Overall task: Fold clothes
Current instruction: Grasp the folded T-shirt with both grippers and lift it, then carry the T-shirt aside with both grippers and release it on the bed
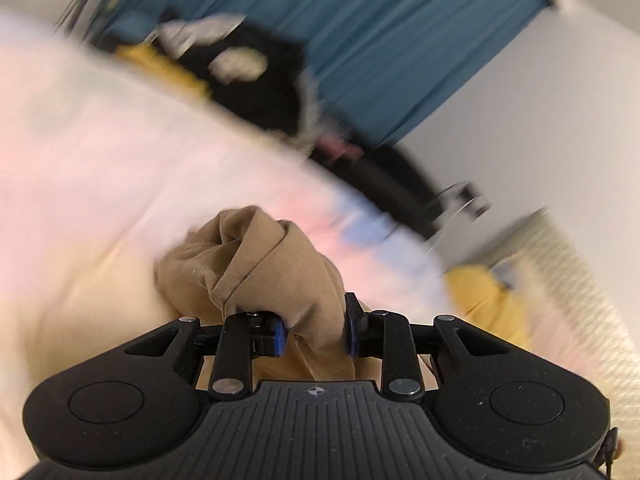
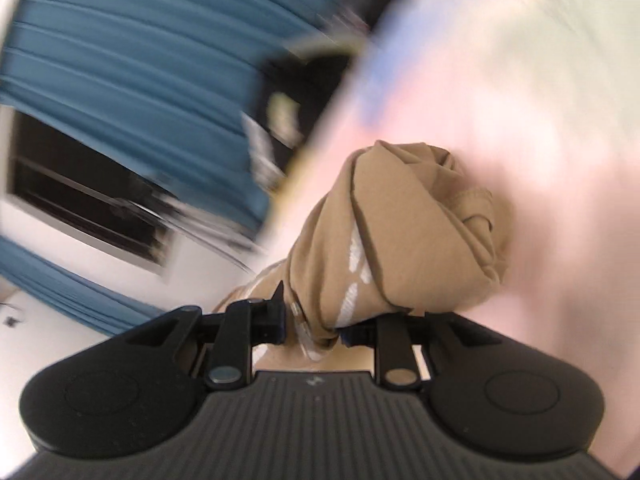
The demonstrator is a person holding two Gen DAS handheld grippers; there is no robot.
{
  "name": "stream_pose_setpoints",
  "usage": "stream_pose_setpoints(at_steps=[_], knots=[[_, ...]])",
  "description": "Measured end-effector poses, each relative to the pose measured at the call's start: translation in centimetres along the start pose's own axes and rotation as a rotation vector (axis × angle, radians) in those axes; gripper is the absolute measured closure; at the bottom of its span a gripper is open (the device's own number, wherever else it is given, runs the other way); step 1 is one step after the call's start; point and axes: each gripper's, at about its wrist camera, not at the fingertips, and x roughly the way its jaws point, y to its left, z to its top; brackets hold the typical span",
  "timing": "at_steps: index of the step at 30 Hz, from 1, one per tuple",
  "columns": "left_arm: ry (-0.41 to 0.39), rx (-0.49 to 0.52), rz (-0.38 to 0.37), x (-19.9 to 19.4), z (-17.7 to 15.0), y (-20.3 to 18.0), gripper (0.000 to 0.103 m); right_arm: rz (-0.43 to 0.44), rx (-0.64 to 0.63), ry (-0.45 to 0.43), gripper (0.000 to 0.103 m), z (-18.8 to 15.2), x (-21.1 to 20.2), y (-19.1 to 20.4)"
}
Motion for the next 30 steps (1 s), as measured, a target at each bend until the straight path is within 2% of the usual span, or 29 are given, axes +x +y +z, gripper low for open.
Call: stream_pose_setpoints(at_steps=[3,6,7,9,12,13,14,15,17,20,24,30], knots=[[0.011,0.065,0.042,0.6,-2.1,1.5,0.070,-0.043,-0.014,0.058,0.075,-2.1,2.0,-3.7],[-0.001,0.166,0.063,0.2,-3.1,1.9,0.066,-0.008,0.009,0.074,0.076,-2.7,2.6,-5.7],[0.004,0.166,0.069,0.0,-2.9,1.8,0.065,0.004,0.010,0.078,0.076,-2.5,2.7,-6.0],[0.015,0.167,0.082,-0.4,-2.7,1.6,0.058,0.011,-0.004,0.077,0.074,-2.9,2.7,-6.2],[0.021,0.189,0.115,-2.1,-2.2,0.4,0.049,0.016,0.005,0.082,0.061,-3.3,2.4,-5.6],[0.025,0.201,0.125,-2.9,-2.0,0.0,0.043,0.016,-0.004,0.089,0.050,-3.2,2.0,-5.0],[0.023,0.212,0.137,-3.6,-1.8,-0.3,0.030,0.007,-0.027,0.091,0.040,-3.3,1.5,-4.1],[0.006,0.223,0.145,-4.6,-1.4,-0.6,0.022,-0.013,-0.059,0.087,0.036,-3.4,0.8,-2.9],[-0.040,0.245,0.152,-6.8,-0.7,-1.2,0.015,-0.059,-0.125,0.082,0.029,-3.8,-0.5,-0.9],[-0.073,0.266,0.144,-10.2,0.6,-1.8,0.012,-0.117,-0.197,0.069,0.028,-4.6,-2.6,1.7],[-0.106,0.319,0.184,-15.2,1.9,-2.8,0.008,-0.189,-0.322,0.074,0.026,-6.3,-4.5,5.5],[-0.149,0.393,0.237,-22.5,3.0,-3.2,0.005,-0.161,-0.501,0.063,0.021,-10.0,-6.6,12.2]])
